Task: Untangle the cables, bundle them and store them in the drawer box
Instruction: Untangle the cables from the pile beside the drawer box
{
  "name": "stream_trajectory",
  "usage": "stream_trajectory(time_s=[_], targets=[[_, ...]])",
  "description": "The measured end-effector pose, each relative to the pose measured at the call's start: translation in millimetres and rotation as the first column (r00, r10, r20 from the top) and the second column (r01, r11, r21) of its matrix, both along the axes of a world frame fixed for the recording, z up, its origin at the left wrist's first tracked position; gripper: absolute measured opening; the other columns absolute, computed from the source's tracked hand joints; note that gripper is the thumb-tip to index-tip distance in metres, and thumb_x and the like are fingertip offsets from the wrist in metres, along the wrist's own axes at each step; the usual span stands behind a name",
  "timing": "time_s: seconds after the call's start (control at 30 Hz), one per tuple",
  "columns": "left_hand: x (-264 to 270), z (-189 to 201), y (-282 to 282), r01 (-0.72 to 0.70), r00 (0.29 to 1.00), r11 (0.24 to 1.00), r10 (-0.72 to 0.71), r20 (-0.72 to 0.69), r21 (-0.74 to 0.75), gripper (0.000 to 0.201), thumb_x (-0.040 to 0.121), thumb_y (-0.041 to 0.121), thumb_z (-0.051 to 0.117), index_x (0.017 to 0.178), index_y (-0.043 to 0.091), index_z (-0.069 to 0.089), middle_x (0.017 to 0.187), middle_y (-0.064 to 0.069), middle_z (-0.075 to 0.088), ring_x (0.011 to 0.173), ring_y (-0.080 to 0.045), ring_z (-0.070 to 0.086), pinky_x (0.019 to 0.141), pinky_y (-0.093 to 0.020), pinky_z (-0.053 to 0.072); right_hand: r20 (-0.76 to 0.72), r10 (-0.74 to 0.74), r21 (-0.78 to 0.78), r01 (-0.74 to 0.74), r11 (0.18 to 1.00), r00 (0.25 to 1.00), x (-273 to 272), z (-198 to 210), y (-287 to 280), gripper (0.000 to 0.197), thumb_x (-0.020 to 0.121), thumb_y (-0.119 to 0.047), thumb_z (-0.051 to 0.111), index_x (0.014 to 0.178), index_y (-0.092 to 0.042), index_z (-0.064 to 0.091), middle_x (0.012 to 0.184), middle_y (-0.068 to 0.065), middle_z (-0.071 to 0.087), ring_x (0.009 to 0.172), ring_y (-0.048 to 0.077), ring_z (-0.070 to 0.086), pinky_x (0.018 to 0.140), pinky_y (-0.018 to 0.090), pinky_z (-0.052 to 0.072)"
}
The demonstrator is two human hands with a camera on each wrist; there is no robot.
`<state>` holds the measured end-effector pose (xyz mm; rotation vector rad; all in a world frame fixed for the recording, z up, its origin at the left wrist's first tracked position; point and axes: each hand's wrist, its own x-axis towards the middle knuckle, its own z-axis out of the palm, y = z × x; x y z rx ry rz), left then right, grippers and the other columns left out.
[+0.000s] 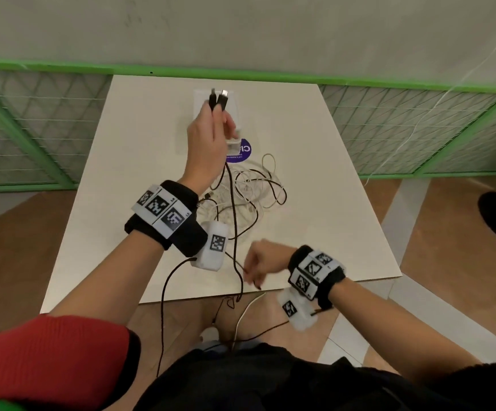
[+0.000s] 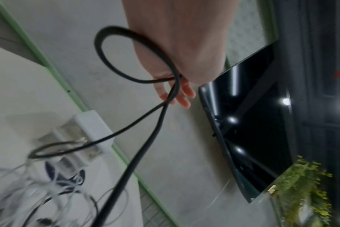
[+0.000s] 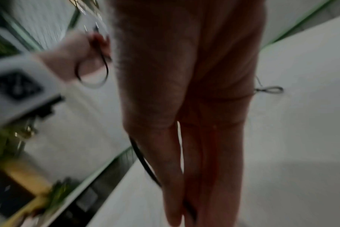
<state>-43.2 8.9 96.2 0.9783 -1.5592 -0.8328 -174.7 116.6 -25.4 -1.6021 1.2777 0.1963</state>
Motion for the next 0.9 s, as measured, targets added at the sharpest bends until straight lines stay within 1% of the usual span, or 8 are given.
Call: stream_trajectory(time_s=[0.07,0.17,0.33,0.43,0.5,0.6,0.7,0.9], targets=[[1,16,11,0.029,0.996,0.999,-0.031,-0.084,-0.025,0.028,0.101,0.013,0.026,0.079,0.025,0.038,0.068,0.005,0.048,0.048,-0.003,0.048,0.051,-0.014,0.041,-0.152,0.151,0.123,-0.133,0.983,0.977,6,-22,23,0.020,0.078,-0.014,0.072,0.090,0.002,0.071,0.079,0.013,0.073,0.051,0.000,0.058,0.066,0.020,0.051],[0,32,21,0.064,0.986,0.998,-0.065,-0.153,-0.012,0.024,0.100,0.018,0.026,0.079,0.023,0.039,0.062,0.007,0.038,0.047,-0.002,0.033,0.046,-0.020,0.031,-0.352,0.256,0.153,-0.215,0.965,0.900,2,-32,35,0.031,0.073,-0.018,0.077,0.096,0.002,0.069,0.082,0.011,0.069,0.071,0.019,0.063,0.074,0.029,0.052],[-5,36,36,0.224,0.964,0.969,-0.206,-0.169,0.099,0.027,0.102,0.017,0.026,0.078,0.018,0.037,0.062,0.005,0.031,0.049,-0.009,0.024,0.046,-0.027,0.025,-0.468,-0.108,-0.044,0.099,0.994,0.877,-51,7,3,0.033,0.076,-0.012,0.073,0.104,0.004,0.065,0.099,0.016,0.069,0.085,0.022,0.063,0.067,0.030,0.053],[-12,39,43,0.273,0.952,0.955,-0.249,-0.180,0.120,0.030,0.103,0.015,0.025,0.075,0.017,0.033,0.062,0.001,0.025,0.047,-0.010,0.020,0.044,-0.023,0.024,-0.230,-0.517,-0.536,0.336,0.775,0.825,-65,19,-25,0.038,0.081,-0.016,0.067,0.116,-0.004,0.060,0.111,0.014,0.065,0.102,0.027,0.060,0.090,0.035,0.048],[-18,41,45,0.289,0.947,0.948,-0.263,-0.187,0.131,0.030,0.103,0.015,0.025,0.073,0.017,0.031,0.063,0.001,0.024,0.044,-0.007,0.019,0.043,-0.020,0.024,-0.014,-0.557,-0.621,0.429,0.656,0.831,-50,19,-40,0.046,0.085,-0.021,0.063,0.127,-0.007,0.051,0.119,0.014,0.060,0.110,0.028,0.055,0.093,0.033,0.041],[-24,41,45,0.295,0.946,0.943,-0.267,-0.184,0.151,0.031,0.103,0.014,0.024,0.072,0.017,0.030,0.063,0.001,0.023,0.042,-0.005,0.020,0.042,-0.016,0.027,-0.082,-0.493,-0.477,0.400,0.783,0.866,-25,-1,-54,0.054,0.091,-0.027,0.055,0.137,-0.005,0.037,0.135,0.021,0.045,0.123,0.033,0.045,0.100,0.037,0.036],[-28,38,47,0.296,0.944,0.941,-0.261,-0.204,0.166,0.031,0.103,0.014,0.024,0.073,0.016,0.030,0.064,0.000,0.024,0.044,-0.006,0.019,0.042,-0.018,0.024,-0.156,-0.461,-0.376,0.379,0.845,0.874,-21,-28,-51,0.048,0.092,-0.025,0.054,0.133,-0.003,0.044,0.132,0.021,0.049,0.120,0.033,0.048,0.097,0.035,0.038],[-27,35,43,0.135,0.983,0.983,-0.117,-0.144,0.126,0.027,0.103,0.015,0.027,0.079,0.018,0.040,0.064,0.006,0.034,0.047,-0.001,0.031,0.046,-0.013,0.029,0.012,-0.568,-0.566,0.474,0.675,0.823,-31,-23,-43,0.030,0.094,-0.024,0.053,0.087,0.000,0.069,0.096,0.017,0.061,0.093,0.031,0.055,0.080,0.034,0.039]])
